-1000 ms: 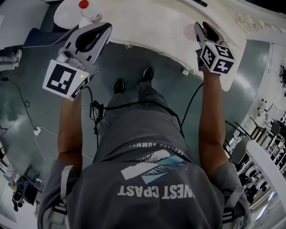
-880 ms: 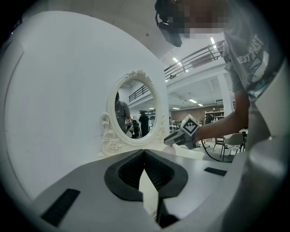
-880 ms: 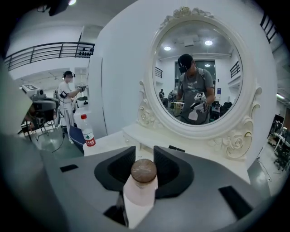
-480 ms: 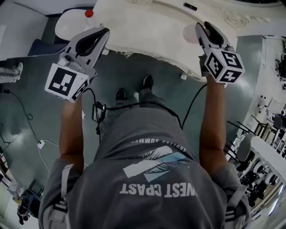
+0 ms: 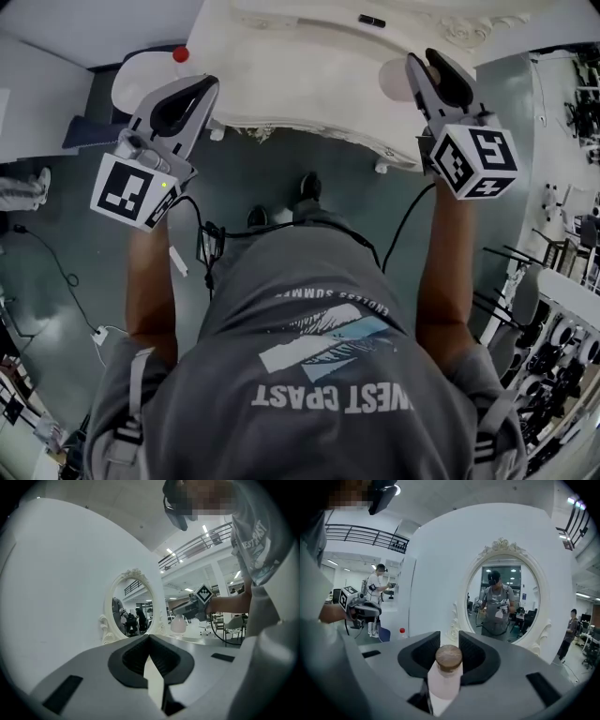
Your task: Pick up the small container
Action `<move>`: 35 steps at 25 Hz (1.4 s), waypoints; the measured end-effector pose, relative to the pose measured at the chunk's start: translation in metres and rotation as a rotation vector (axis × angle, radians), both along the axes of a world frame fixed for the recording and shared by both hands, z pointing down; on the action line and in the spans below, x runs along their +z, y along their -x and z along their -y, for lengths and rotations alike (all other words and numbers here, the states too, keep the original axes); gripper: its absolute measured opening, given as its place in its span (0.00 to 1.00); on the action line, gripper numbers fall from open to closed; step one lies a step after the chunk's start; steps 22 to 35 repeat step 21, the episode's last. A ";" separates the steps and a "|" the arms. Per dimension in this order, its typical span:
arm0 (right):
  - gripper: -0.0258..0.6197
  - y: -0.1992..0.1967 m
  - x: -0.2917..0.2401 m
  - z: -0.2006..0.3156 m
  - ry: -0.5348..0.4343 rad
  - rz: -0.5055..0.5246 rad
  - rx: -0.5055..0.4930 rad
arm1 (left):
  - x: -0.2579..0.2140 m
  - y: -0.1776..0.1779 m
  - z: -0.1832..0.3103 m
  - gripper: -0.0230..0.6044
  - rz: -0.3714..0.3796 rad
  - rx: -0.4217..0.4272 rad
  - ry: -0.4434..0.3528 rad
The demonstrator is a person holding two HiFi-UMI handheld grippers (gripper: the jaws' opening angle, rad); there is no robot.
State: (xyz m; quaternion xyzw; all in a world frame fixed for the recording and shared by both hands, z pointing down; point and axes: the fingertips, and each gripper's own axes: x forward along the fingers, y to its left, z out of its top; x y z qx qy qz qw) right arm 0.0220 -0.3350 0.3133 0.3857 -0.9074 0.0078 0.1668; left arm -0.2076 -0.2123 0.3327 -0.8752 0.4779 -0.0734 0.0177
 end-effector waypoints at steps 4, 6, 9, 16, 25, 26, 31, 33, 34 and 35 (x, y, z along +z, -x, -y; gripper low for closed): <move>0.26 -0.008 -0.022 -0.016 -0.041 0.009 0.014 | -0.009 -0.003 -0.005 0.06 0.014 0.021 -0.012; 0.26 -0.012 -0.033 -0.025 -0.060 0.009 0.021 | -0.015 -0.003 -0.010 0.06 0.017 0.026 -0.021; 0.26 -0.018 -0.044 -0.034 -0.075 0.011 0.034 | -0.018 -0.002 -0.016 0.06 0.017 0.031 -0.032; 0.26 -0.033 -0.055 -0.049 -0.099 0.017 0.055 | -0.015 -0.002 -0.026 0.06 0.018 0.024 -0.012; 0.26 -0.032 -0.054 -0.055 -0.095 0.019 0.056 | -0.014 0.003 -0.030 0.06 0.018 0.023 -0.015; 0.26 -0.032 -0.054 -0.055 -0.095 0.019 0.056 | -0.014 0.003 -0.030 0.06 0.018 0.023 -0.015; 0.26 -0.032 -0.054 -0.055 -0.095 0.019 0.056 | -0.014 0.003 -0.030 0.06 0.018 0.023 -0.015; 0.26 -0.032 -0.054 -0.055 -0.095 0.019 0.056 | -0.014 0.003 -0.030 0.06 0.018 0.023 -0.015; 0.26 -0.032 -0.054 -0.055 -0.095 0.019 0.056 | -0.014 0.003 -0.030 0.06 0.018 0.023 -0.015; 0.26 -0.032 -0.054 -0.055 -0.095 0.019 0.056 | -0.014 0.003 -0.030 0.06 0.018 0.023 -0.015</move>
